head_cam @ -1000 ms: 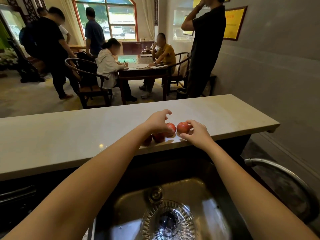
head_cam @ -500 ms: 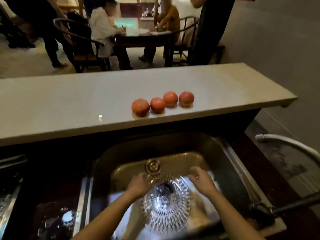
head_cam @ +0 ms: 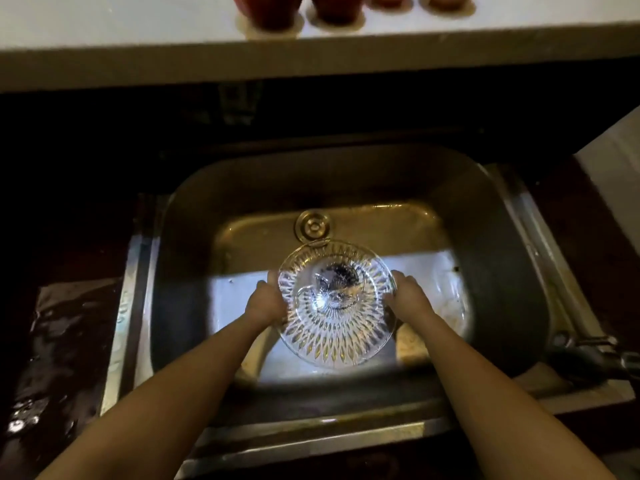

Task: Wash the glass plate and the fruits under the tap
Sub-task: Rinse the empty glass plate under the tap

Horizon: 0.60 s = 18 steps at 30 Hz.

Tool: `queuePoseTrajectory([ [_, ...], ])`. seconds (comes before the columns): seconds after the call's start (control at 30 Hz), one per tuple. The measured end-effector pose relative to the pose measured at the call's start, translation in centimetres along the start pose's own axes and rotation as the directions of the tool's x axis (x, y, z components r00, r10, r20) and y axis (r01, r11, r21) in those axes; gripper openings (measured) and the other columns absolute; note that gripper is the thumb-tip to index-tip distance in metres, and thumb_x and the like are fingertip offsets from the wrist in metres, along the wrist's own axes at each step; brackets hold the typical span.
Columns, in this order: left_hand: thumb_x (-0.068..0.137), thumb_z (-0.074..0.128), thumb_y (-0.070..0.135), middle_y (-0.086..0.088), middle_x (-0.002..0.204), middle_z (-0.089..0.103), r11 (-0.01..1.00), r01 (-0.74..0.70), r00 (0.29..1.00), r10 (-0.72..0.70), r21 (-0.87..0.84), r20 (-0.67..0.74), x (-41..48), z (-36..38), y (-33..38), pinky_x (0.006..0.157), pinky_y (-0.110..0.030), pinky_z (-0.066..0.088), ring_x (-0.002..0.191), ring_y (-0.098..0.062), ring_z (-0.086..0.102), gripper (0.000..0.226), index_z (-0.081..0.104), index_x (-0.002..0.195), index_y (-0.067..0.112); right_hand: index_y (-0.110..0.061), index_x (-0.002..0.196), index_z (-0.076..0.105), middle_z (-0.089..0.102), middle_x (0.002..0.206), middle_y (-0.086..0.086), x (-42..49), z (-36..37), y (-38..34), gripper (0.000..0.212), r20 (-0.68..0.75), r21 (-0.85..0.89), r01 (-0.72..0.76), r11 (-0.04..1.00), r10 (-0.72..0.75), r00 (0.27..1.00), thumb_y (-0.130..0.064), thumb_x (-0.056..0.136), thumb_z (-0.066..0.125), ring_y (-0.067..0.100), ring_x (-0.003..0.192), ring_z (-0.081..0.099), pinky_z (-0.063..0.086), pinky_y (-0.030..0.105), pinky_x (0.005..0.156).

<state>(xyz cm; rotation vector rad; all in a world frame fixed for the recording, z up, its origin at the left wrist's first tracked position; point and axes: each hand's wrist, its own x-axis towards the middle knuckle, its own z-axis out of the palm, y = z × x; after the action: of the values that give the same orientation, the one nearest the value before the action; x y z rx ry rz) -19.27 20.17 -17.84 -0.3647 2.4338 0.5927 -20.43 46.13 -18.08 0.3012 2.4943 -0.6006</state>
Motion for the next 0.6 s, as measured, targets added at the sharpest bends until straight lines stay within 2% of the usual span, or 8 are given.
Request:
queuePoseTrajectory([
  [0.1, 0.071, 0.06, 0.001, -0.026, 0.107, 0.061, 0.997, -0.047, 0.998, 0.044, -0.069, -0.053, 0.1, 0.3, -0.4, 0.07, -0.037, 0.043, 0.096, -0.042, 0.06, 0.067, 0.032, 0.131, 0.008, -0.007, 0.135, 0.039, 0.053, 0.125, 0.021, 0.7, 0.5, -0.1, 0.052, -0.066, -0.003, 0.012, 1.0, -0.012, 0.998, 0.002, 0.085, 0.051, 0.037, 0.109, 0.054, 0.046, 0.035, 0.085],
  [0.2, 0.071, 0.056, -0.006, -0.022, 0.11, 0.063, 0.992, -0.045, 0.994, 0.034, -0.115, -0.099, -0.3, 0.0, -0.8, 0.066, -0.033, 0.041, 0.095, -0.04, 0.061, 0.075, 0.031, 0.138, 0.017, -0.007, 0.129, 0.045, 0.059, 0.116, 0.023, 0.6, -0.1, -0.2, 0.048, -0.104, 0.072, 0.011, 0.997, -0.003, 0.995, 0.008, 0.083, 0.047, 0.035, 0.096, 0.058, 0.047, 0.035, 0.074],
  [0.3, 0.077, 0.048, -0.009, -0.019, 0.108, 0.064, 0.978, -0.041, 0.991, 0.014, -0.203, -0.133, -1.7, -1.6, -1.1, 0.069, -0.038, 0.055, 0.089, -0.036, 0.064, 0.072, 0.033, 0.139, 0.024, -0.011, 0.132, 0.046, 0.063, 0.1, 0.019, -0.3, -1.6, -1.1, 0.051, -0.118, 0.155, 0.052, 0.987, -0.033, 0.992, 0.006, 0.084, 0.048, 0.024, 0.077, 0.054, 0.04, 0.026, 0.06],
  [0.37, 0.08, 0.046, -0.009, -0.017, 0.11, 0.061, 0.957, -0.054, 0.987, 0.009, -0.285, -0.159, -3.2, -3.3, -1.3, 0.066, -0.044, 0.058, 0.082, -0.034, 0.065, 0.071, 0.034, 0.14, 0.028, -0.012, 0.131, 0.048, 0.06, 0.095, 0.012, -1.2, -3.1, -2.2, 0.05, -0.149, 0.2, 0.109, 0.974, -0.08, 0.986, 0.005, 0.084, 0.051, 0.022, 0.073, 0.054, 0.041, 0.026, 0.059],
  [0.43, 0.082, 0.05, -0.007, -0.013, 0.12, 0.056, 0.938, -0.085, 0.98, 0.017, -0.337, -0.198, -4.8, -5.4, -1.7, 0.058, -0.041, 0.059, 0.075, -0.03, 0.066, 0.072, 0.034, 0.141, 0.031, -0.012, 0.128, 0.051, 0.062, 0.1, 0.01, -2.3, -4.8, -3.8, 0.047, -0.181, 0.223, 0.197, 0.955, -0.158, 0.971, 0.004, 0.084, 0.052, 0.022, 0.072, 0.056, 0.045, 0.028, 0.061],
  [0.5, 0.082, 0.055, -0.004, -0.009, 0.124, 0.055, 0.923, -0.129, 0.967, 0.035, -0.363, -0.252, -6.4, -7.5, -2.2, 0.06, -0.039, 0.06, 0.076, -0.027, 0.067, 0.074, 0.033, 0.142, 0.034, -0.014, 0.125, 0.054, 0.063, 0.096, 0.005, -3.3, -6.3, -5.5, 0.046, -0.213, 0.257, 0.277, 0.926, -0.225, 0.951, 0.004, 0.082, 0.053, 0.016, 0.066, 0.056, 0.043, 0.024, 0.059],
  [0.53, 0.082, 0.057, -0.003, -0.007, 0.119, 0.057, 0.914, -0.144, 0.959, 0.035, -0.38, -0.28, -7.2, -8.6, -2.6, 0.061, -0.037, 0.06, 0.077, -0.025, 0.067, 0.074, 0.033, 0.142, 0.035, -0.015, 0.124, 0.056, 0.063, 0.092, 0.002, -3.7, -7.0, -6.5, 0.047, -0.229, 0.276, 0.311, 0.909, -0.252, 0.94, 0.005, 0.082, 0.054, 0.011, 0.063, 0.056, 0.042, 0.023, 0.055],
  [0.6, 0.082, 0.057, -0.002, 0.003, 0.093, 0.061, 0.901, -0.164, 0.937, 0.014, -0.402, -0.349, -9.0, -10.7, -3.4, 0.053, -0.025, 0.056, 0.069, -0.014, 0.063, 0.073, 0.035, 0.14, 0.036, -0.017, 0.125, 0.057, 0.062, 0.087, 0.001, -4.6, -8.1, -8.8, 0.048, -0.252, 0.309, 0.368, 0.877, -0.298, 0.921, 0.004, 0.082, 0.055, 0.008, 0.059, 0.055, 0.045, 0.024, 0.053],
])
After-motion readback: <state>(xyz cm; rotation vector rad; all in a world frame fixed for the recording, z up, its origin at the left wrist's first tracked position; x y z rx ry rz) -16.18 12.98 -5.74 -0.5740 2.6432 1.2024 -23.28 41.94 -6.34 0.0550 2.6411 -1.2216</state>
